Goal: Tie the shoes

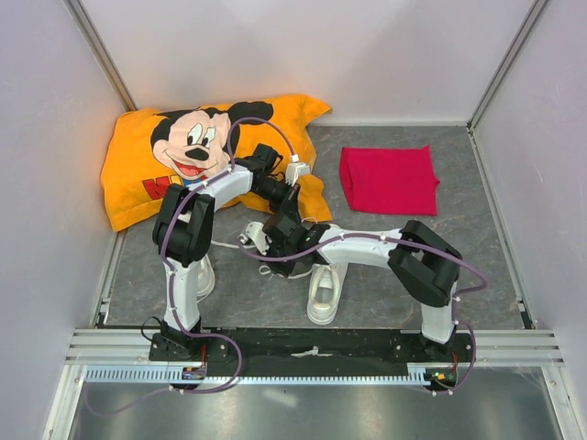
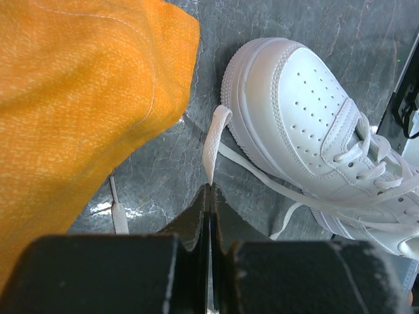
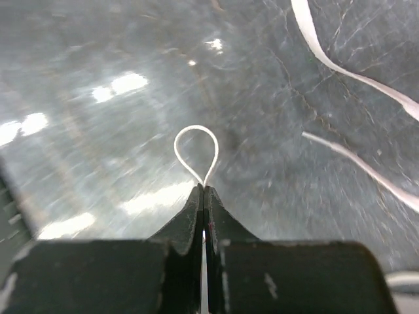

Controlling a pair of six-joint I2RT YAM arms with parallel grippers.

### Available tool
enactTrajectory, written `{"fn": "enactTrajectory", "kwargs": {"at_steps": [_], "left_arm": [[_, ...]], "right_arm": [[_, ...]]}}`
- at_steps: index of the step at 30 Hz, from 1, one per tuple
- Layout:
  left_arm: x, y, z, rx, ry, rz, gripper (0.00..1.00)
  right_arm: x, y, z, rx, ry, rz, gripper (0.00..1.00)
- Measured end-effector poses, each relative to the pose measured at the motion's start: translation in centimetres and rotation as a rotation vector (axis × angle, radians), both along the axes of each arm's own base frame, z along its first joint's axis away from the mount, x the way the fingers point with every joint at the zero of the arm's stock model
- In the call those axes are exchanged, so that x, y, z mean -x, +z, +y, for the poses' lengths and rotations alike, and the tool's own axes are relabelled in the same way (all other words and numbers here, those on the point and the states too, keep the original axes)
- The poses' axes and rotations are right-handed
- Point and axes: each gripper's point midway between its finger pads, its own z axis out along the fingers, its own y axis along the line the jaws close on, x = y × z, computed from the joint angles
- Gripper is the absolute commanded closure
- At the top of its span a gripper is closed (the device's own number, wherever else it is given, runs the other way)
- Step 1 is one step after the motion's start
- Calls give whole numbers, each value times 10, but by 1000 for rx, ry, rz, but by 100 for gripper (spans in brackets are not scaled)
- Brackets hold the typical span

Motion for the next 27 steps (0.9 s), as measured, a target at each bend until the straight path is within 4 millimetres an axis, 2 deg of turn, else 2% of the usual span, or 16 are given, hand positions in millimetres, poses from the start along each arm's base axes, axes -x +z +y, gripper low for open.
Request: {"fn": "enactTrajectory", "kwargs": {"at_steps": [4, 8, 10, 13, 15, 16, 18, 21, 23, 24, 27], "left_arm": [[0, 2, 0, 2, 4, 1, 99], [1, 20, 0, 16, 8, -27, 98], [1, 39, 2, 31, 12, -60, 98], [7, 73, 10, 68, 21, -110, 98], [11, 97, 22, 93, 43, -147, 99], [18, 116, 31, 115, 54, -174, 98], [19, 133, 46, 129, 82, -212, 98], [38, 160, 73, 136, 84, -306, 98], [63, 170, 83, 136, 37, -370, 98], [77, 172, 86, 135, 6, -398, 98], [124, 163, 96, 115, -115, -463, 98]], "right_arm": [[13, 40, -2, -52, 35, 21, 100], [20, 98, 1, -150, 78, -8, 100], [25, 126, -6, -193, 100, -29, 100], [32, 156, -21, -233, 126, -44, 100], [33, 173, -36, -259, 130, -37, 100], [31, 180, -42, -270, 126, -37, 100], [25, 191, -61, -283, 107, -32, 100], [19, 205, -86, -294, 81, -23, 100], [22, 213, -98, -301, 79, -24, 100], [25, 217, -104, -303, 83, -25, 100], [37, 228, -120, -320, 88, -32, 100]]}}
